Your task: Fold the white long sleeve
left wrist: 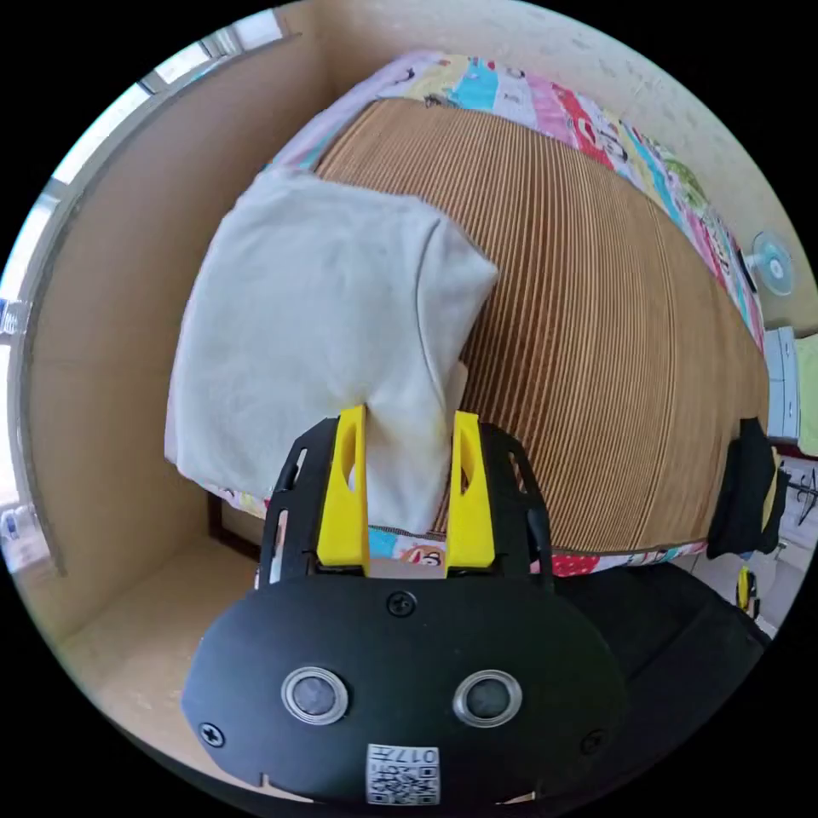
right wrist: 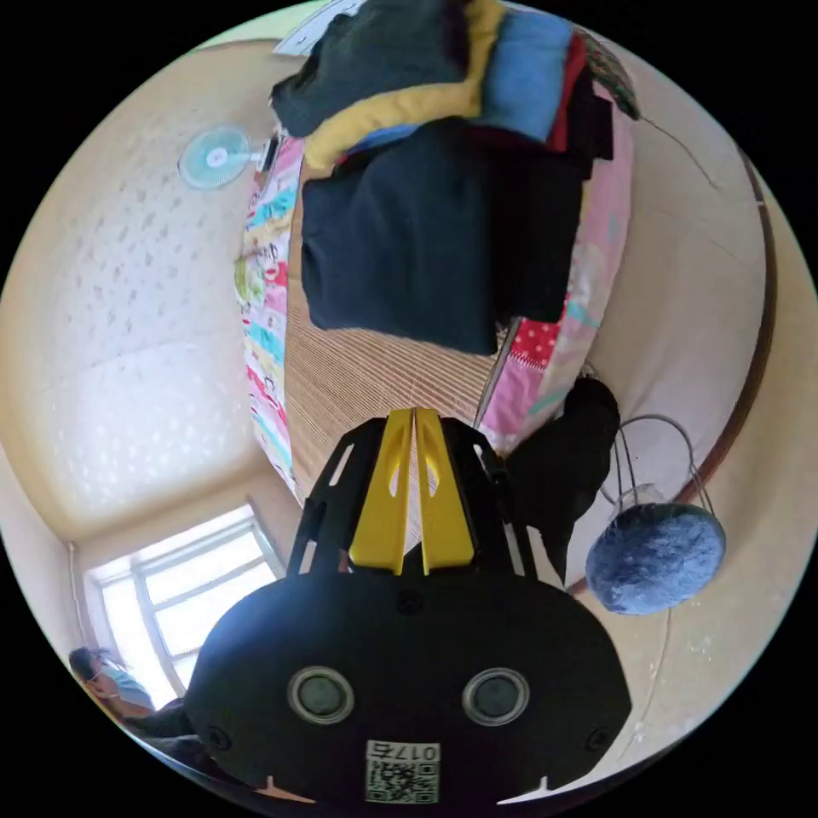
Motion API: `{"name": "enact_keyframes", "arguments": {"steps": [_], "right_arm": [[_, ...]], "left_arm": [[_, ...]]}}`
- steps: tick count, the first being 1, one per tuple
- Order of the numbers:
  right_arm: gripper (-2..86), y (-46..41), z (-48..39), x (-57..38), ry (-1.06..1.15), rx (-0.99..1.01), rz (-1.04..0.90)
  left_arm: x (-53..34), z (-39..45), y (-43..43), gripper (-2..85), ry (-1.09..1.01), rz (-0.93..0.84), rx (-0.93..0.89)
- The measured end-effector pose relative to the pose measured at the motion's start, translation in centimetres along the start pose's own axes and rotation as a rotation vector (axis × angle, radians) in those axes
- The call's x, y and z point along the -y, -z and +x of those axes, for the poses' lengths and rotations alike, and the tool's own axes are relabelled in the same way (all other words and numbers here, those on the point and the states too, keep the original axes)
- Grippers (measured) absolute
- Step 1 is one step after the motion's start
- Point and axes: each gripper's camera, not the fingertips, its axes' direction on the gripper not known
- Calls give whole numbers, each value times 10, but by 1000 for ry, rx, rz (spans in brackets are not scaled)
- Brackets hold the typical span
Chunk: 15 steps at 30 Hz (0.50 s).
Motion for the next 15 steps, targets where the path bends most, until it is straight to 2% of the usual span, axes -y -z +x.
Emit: {"name": "enact_keyframes", "arguments": {"steps": [4, 6, 9, 11, 13, 15], "right_arm": [[43, -45, -61, -7, 82, -139, -123], [77, -80, -105, -10, 180, -327, -248], [173, -128, -155, -16, 345, -615, -387], [180, -148, -184, -27, 466, -732, -395], [171, -164, -215, -43, 616, -726, -400], [165, -181, -254, -66, 766, -607, -440]], "left_arm": [[-15, -2, -23, 80, 18, 21, 29], [-24, -19, -15, 42, 41, 67, -82], [-48, -73, 14, 5, 62, 213, -481], [-68, -109, 47, -4, -22, 294, -720], [-89, -124, 83, -7, -150, 401, -834], [-111, -132, 119, -9, -275, 524, -959]]}}
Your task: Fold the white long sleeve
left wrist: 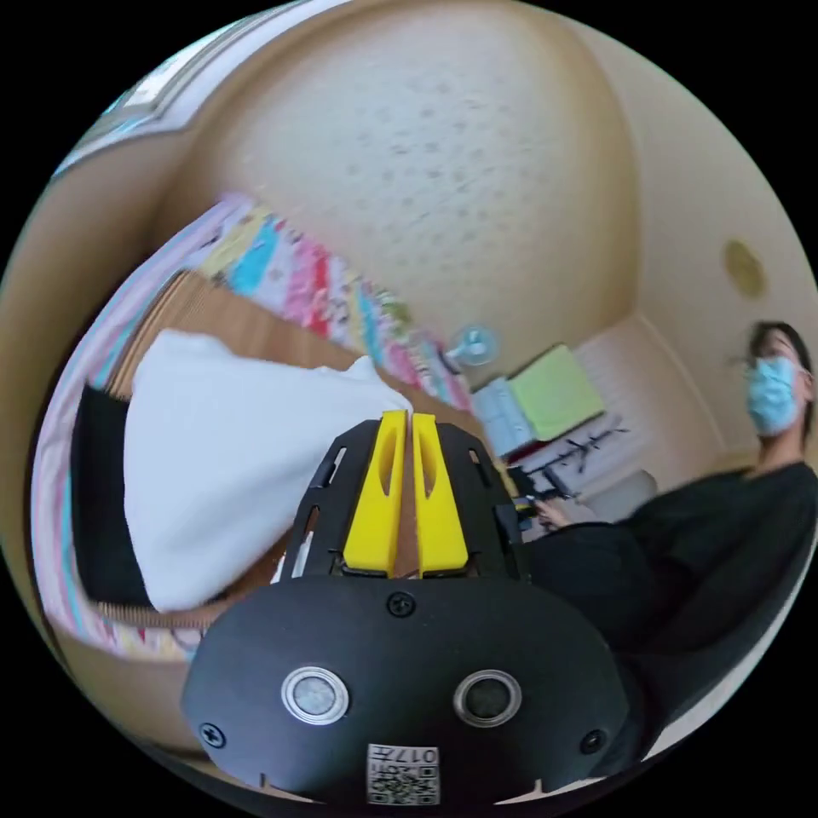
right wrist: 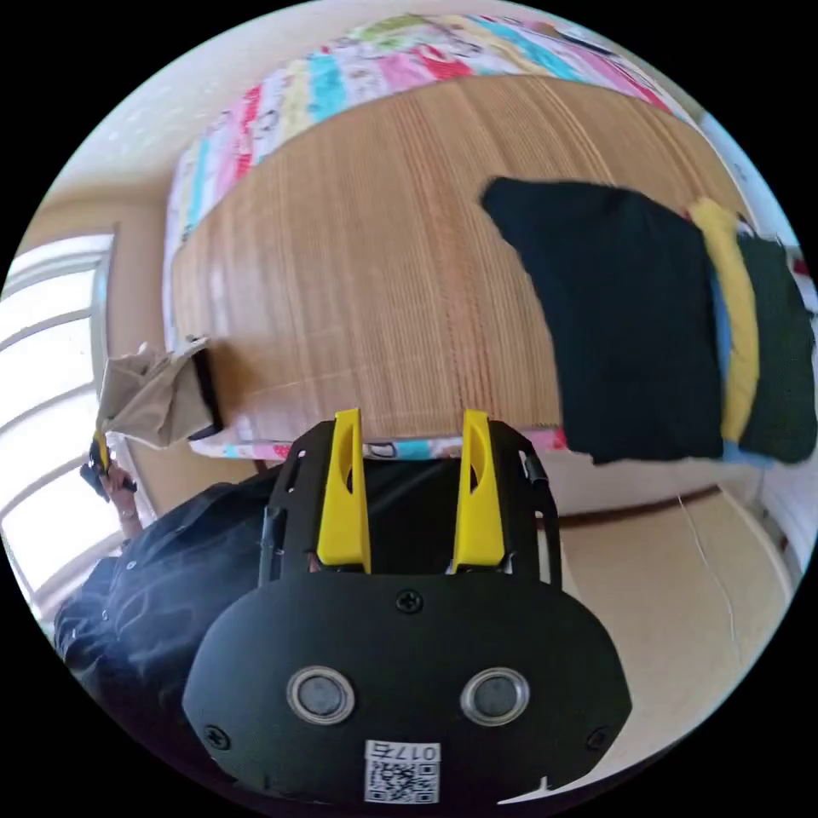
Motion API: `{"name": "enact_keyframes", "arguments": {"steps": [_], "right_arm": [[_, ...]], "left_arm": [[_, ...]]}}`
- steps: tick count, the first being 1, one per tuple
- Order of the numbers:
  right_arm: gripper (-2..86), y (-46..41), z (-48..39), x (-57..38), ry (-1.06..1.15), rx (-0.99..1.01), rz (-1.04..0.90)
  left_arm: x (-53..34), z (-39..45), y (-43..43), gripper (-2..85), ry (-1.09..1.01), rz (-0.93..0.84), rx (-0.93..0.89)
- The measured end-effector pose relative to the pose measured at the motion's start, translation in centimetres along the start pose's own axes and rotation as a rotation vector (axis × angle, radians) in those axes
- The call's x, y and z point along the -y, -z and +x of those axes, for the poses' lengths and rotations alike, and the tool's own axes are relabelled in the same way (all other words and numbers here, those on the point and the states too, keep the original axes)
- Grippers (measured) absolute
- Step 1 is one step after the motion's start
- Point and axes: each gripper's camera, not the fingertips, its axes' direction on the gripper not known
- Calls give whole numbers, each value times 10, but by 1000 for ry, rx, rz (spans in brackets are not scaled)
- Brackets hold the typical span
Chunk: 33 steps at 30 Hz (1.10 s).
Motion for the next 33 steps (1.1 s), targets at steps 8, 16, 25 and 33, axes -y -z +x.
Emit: {"name": "enact_keyframes", "arguments": {"steps": [8, 16, 25, 33], "right_arm": [[156, 94, -105, 3, 425, 556, 221], [187, 212, -162, -104, 951, 570, 468], [43, 205, -159, -159, 1148, 700, 353], [30, 271, -130, -201, 988, 613, 712]], "left_arm": [[-27, 123, 35, -10, -698, 374, -1094], [-50, 175, -81, -10, -665, 328, -1646], [-90, 195, -158, -4, -556, 102, -1691], [-116, 146, -126, 98, -320, -135, -638]]}}
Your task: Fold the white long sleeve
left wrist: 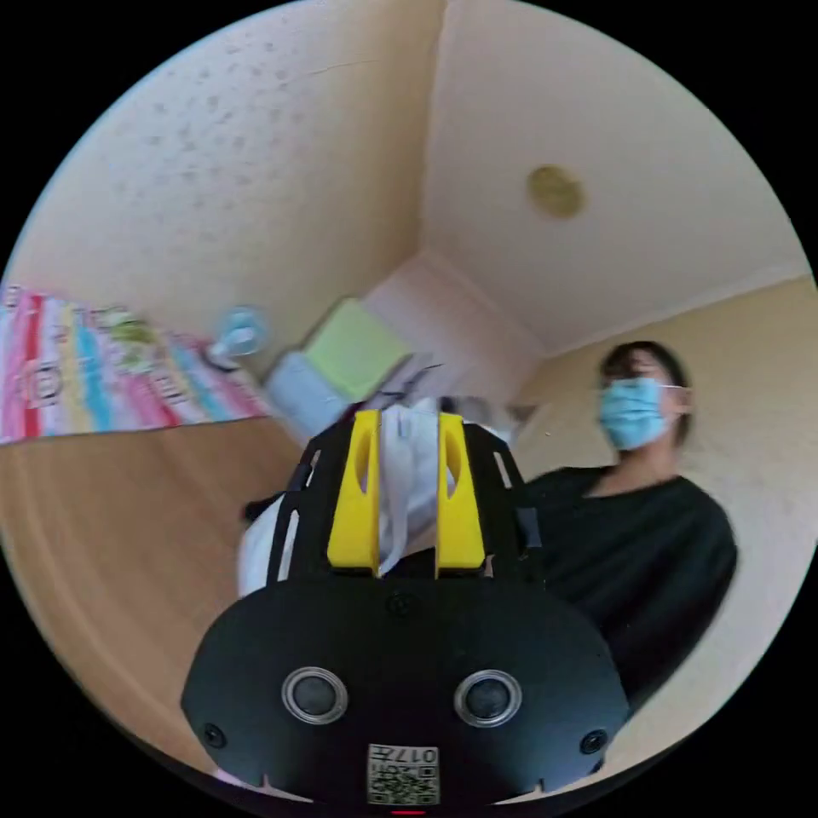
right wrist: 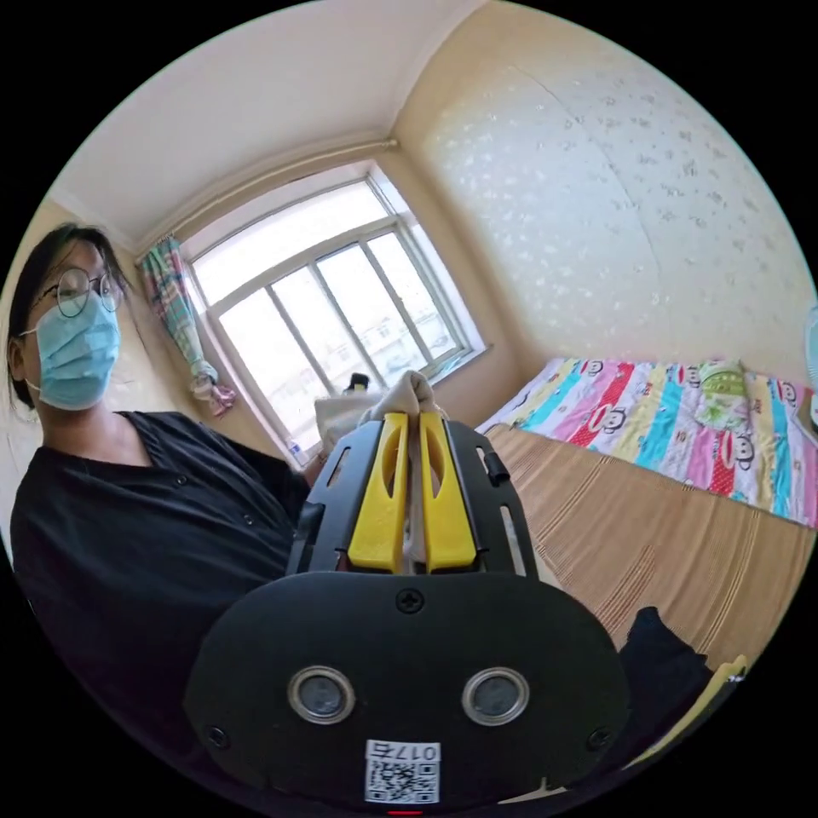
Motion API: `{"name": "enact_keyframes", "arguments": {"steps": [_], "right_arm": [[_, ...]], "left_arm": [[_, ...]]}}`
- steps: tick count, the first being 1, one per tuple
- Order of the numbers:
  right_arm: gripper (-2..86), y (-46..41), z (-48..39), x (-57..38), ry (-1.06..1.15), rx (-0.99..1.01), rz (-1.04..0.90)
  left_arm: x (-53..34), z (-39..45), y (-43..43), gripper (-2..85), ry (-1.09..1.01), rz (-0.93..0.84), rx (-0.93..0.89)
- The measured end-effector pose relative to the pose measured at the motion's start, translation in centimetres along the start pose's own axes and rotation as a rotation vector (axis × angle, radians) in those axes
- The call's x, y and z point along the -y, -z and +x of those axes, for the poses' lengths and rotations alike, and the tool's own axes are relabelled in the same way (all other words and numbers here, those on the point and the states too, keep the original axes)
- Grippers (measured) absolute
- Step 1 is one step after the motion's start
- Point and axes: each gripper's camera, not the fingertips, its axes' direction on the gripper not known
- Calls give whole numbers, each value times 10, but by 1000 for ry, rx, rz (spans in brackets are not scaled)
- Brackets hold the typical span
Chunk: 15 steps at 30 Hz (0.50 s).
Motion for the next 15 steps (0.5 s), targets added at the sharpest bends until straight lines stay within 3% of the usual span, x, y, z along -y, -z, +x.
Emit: {"name": "enact_keyframes", "arguments": {"steps": [2, 3, 8, 15], "right_arm": [[29, 1, -9, 8, -15, -83, 15], [29, -4, -13, 14, -14, -126, -2], [27, -36, -21, 22, -8, -190, -99], [27, -12, -39, 30, 38, -163, -28]], "left_arm": [[-14, 15, -6, 116, 63, -50, 328], [-17, 19, -10, 118, 63, -52, 362], [-41, 41, -98, 132, 16, -147, 309], [-68, 57, -222, 157, -80, -279, 419]]}}
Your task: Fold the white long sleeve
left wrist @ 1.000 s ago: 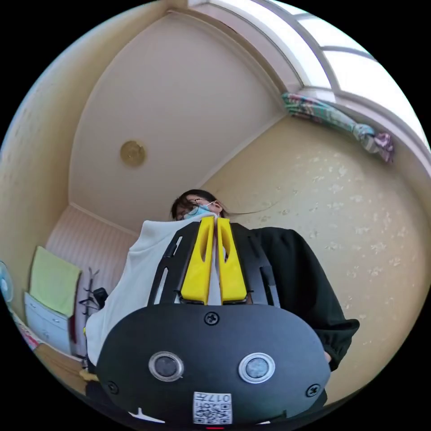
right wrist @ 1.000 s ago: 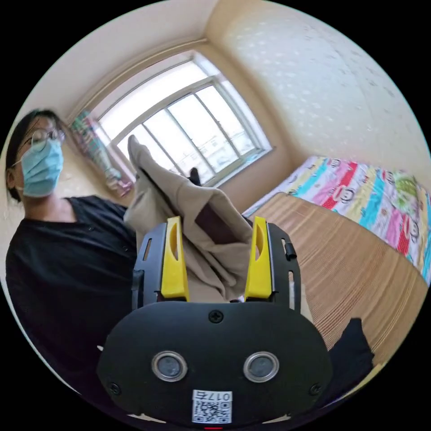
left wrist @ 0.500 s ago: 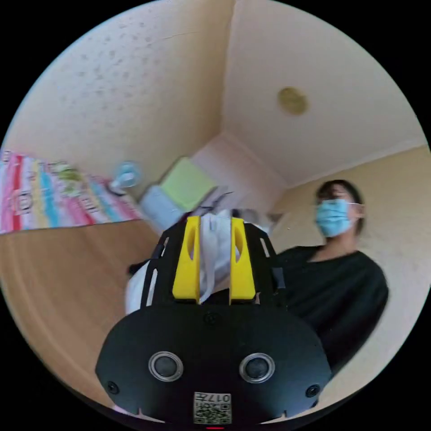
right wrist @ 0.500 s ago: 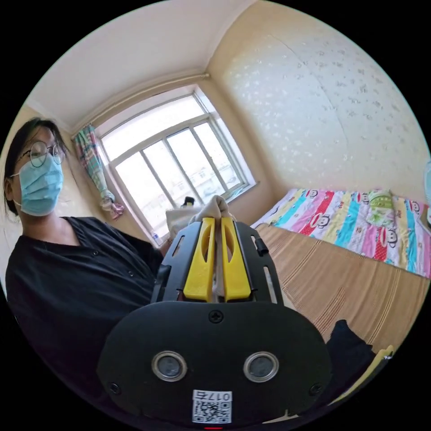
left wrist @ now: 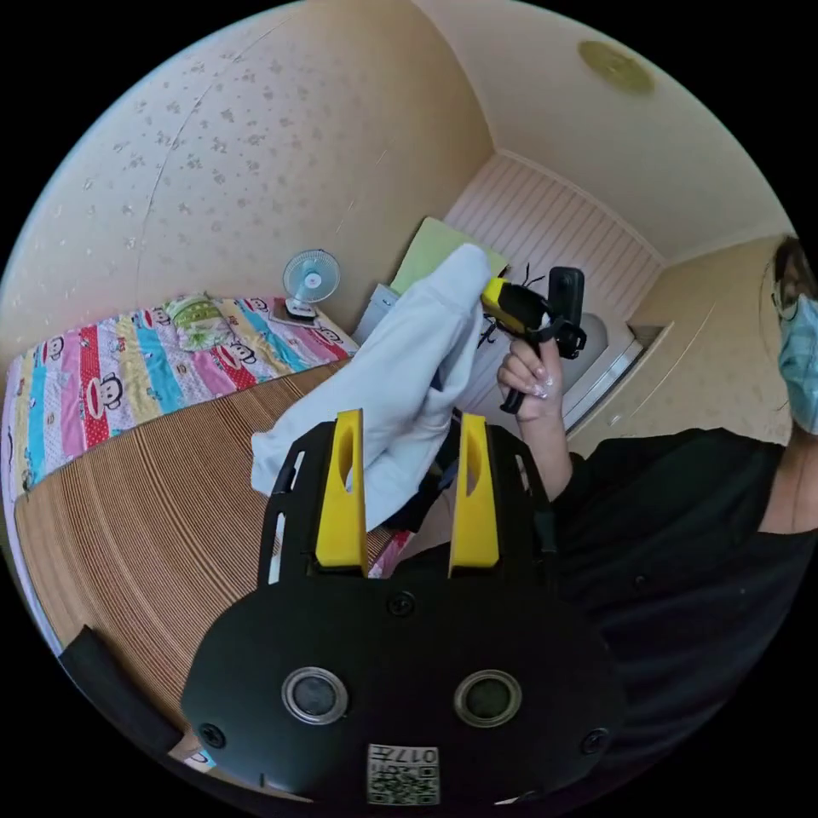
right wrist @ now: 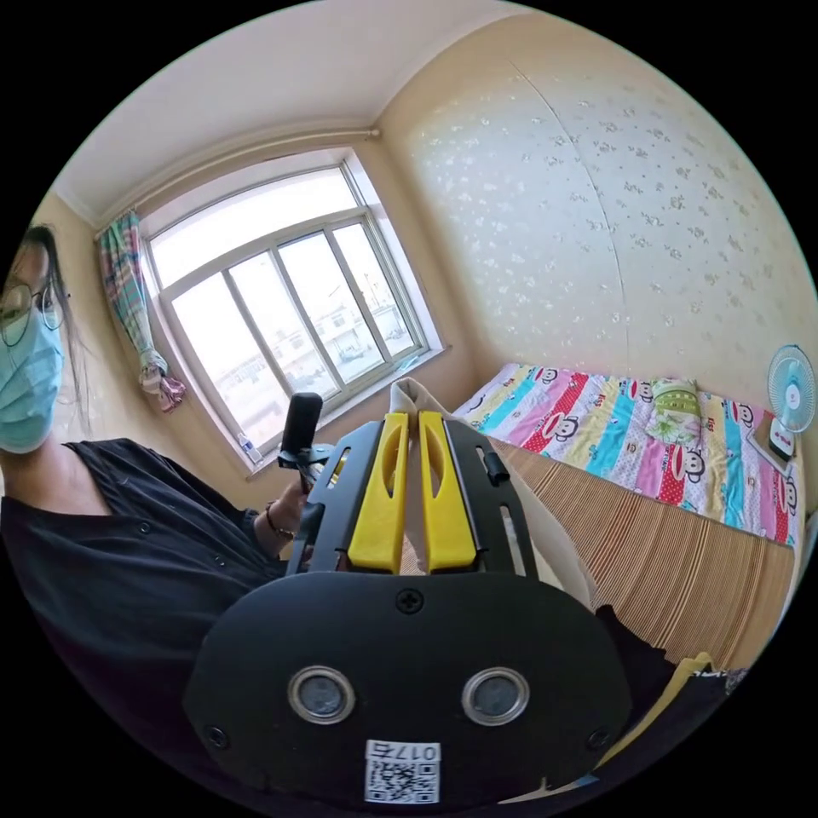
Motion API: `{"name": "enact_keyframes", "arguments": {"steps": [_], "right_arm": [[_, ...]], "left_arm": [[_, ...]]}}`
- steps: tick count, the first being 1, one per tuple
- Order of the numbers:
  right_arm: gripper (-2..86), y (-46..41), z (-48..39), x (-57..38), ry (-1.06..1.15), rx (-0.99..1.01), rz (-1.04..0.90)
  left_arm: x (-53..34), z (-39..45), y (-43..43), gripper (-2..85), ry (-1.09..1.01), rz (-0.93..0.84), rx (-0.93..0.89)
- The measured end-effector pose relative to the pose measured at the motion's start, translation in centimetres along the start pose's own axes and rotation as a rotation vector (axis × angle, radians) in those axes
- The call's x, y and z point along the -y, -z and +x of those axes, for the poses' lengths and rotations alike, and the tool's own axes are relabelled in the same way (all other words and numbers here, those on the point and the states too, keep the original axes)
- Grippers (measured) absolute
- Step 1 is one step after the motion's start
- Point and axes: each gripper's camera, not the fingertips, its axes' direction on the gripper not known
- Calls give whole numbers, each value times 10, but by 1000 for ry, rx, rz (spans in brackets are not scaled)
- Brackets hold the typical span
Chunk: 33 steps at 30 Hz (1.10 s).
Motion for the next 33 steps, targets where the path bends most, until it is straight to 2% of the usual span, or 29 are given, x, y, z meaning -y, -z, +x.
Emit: {"name": "enact_keyframes", "arguments": {"steps": [3, 6, 10, 12, 14, 17, 19, 22, 24, 25, 29, 31, 33], "right_arm": [[27, 18, -4, 5, 23, 31, 50], [27, 29, -4, 11, 34, 83, 87], [28, 42, 0, 12, 46, 99, 130], [28, 56, 17, 9, 19, 105, 162], [27, 63, 35, 7, -10, 151, 153], [28, 60, 64, 1, -25, 340, 17], [33, 57, 81, -13, -40, 432, -25], [62, 52, 110, -52, -119, 448, -77], [151, 33, 135, -90, -220, 459, -176], [163, 29, 138, -99, -228, 470, -193], [206, 5, 124, -160, -117, 526, -182], [209, -10, 111, -175, -87, 498, -201], [204, -34, 93, -182, -55, 354, -236]], "left_arm": [[5, 25, -17, 147, -73, 10, 131], [7, 47, -25, 131, -152, 23, 155], [-2, 56, -2, 51, -181, 139, 220], [-6, 49, 22, 32, -209, 200, 120], [-8, 24, 65, 20, -198, 321, -153], [1, -3, 101, 14, -214, 392, -454], [5, -7, 118, 13, -225, 428, -488], [14, -7, 135, 14, -304, 423, -607], [19, -3, 143, 15, -336, 441, -664], [22, -3, 148, 16, -333, 460, -695], [37, -6, 166, 17, -298, 509, -756], [44, -5, 175, 18, -285, 515, -739], [51, -1, 185, 19, -284, 514, -714]]}}
